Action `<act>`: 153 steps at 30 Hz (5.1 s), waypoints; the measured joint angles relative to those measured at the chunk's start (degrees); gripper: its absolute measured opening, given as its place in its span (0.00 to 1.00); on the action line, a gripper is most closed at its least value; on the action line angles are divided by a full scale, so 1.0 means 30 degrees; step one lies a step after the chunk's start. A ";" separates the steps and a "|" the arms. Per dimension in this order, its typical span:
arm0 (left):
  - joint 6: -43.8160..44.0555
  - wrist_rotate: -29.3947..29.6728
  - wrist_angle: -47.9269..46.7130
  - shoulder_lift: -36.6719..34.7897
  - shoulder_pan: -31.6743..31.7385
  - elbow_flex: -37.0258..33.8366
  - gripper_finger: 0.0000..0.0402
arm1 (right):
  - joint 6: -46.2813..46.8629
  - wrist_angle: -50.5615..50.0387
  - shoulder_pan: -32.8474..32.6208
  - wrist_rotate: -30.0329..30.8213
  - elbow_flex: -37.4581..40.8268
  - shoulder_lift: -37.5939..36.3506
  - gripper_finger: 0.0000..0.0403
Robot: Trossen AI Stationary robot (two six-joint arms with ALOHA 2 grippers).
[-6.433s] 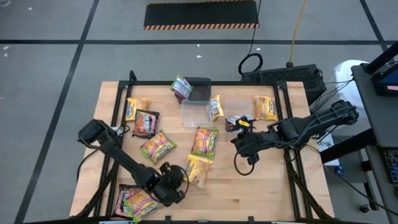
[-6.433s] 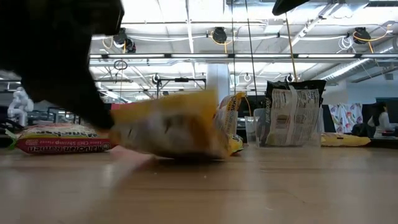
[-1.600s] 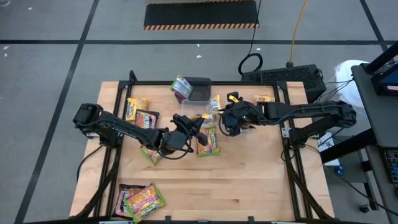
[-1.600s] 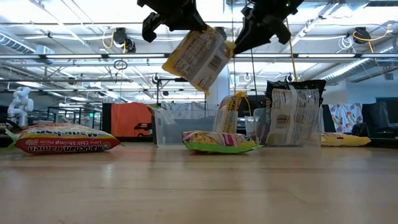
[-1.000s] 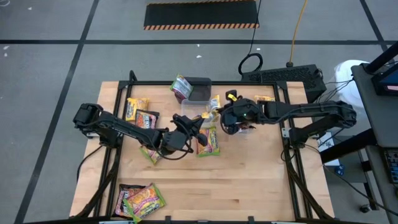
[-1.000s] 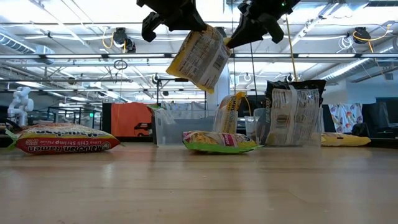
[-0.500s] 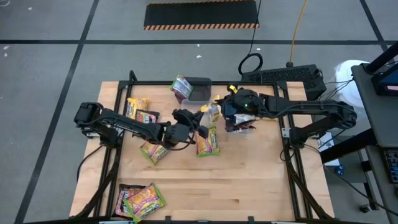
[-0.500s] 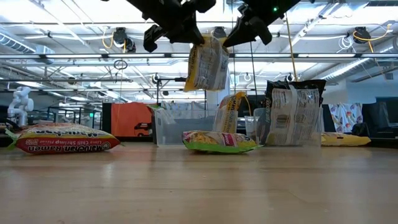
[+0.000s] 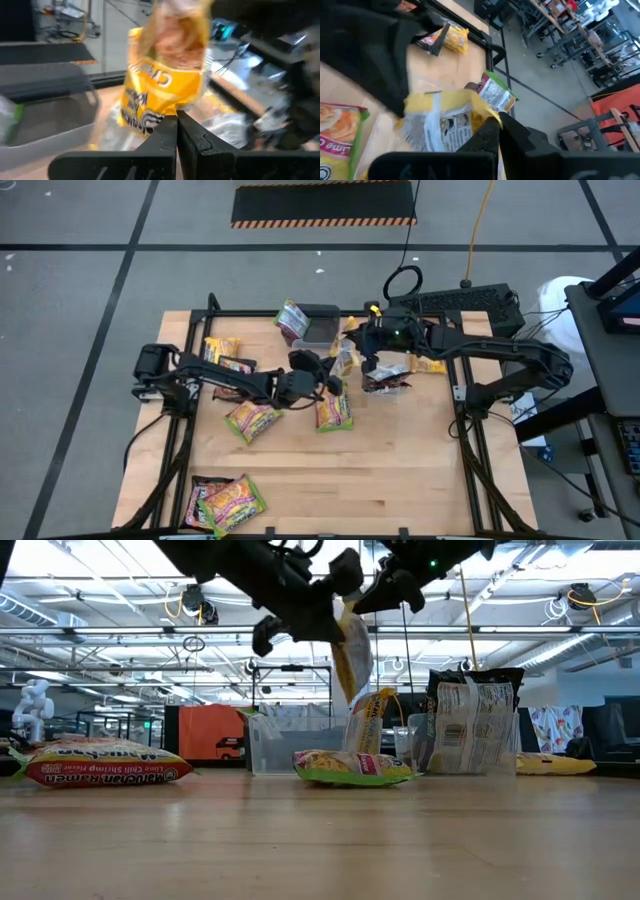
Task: Sort Maruchan noodles
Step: Put the yellow noodle pack into the left transparent bin
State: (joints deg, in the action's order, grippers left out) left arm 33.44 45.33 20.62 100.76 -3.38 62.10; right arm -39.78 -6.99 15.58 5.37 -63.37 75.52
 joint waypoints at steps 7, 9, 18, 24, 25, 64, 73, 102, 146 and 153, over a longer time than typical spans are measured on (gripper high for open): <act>-0.0074 -0.0764 0.1549 0.0356 -0.0223 -0.0012 0.00 | -0.0200 0.0912 0.0392 -0.0854 -0.0015 0.1463 0.00; -0.0220 -0.0785 0.2077 0.0360 -0.0284 -0.0012 0.00 | -0.0566 0.1220 0.0385 -0.0835 -0.0015 0.1901 0.00; -0.1002 -0.0769 0.1929 0.0360 -0.0077 0.0003 0.00 | -0.0621 0.1844 0.0458 -0.0891 -0.0015 0.3216 0.00; -0.1051 -0.0822 0.0933 0.0360 0.0339 0.0010 0.00 | -0.0534 0.1824 0.0812 -0.0898 0.0000 0.3229 0.00; -0.1010 -0.0923 0.0617 0.0360 0.0444 0.0010 0.00 | -0.0478 0.1800 0.0868 -0.0914 0.0000 0.3235 0.00; -0.0978 -0.5850 -0.1067 0.0455 0.2457 0.0010 0.00 | 0.0589 0.0811 0.1447 -0.2895 0.0676 0.3229 0.00; -0.1050 -0.6509 -0.1589 0.0462 0.2633 0.0010 0.00 | 0.0858 0.0857 0.1441 -0.2890 0.1319 0.3229 0.00; -0.1610 -0.8027 0.0210 0.2181 0.2625 0.0010 0.00 | 0.0859 0.1240 0.1441 -0.2887 0.1319 0.3229 0.00; -0.4226 -0.9460 0.0218 0.2181 0.2582 0.0010 0.05 | 0.0923 0.1823 0.1441 -0.2818 0.1311 0.3229 0.00; -0.4337 -0.9460 0.0218 0.2181 0.2582 0.0010 0.05 | 0.1200 0.0437 0.1441 -0.2851 0.1304 0.3229 0.00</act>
State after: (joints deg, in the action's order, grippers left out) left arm 20.42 16.95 21.28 107.31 4.36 62.13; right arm -36.18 -5.68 19.90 -3.18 -59.46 85.21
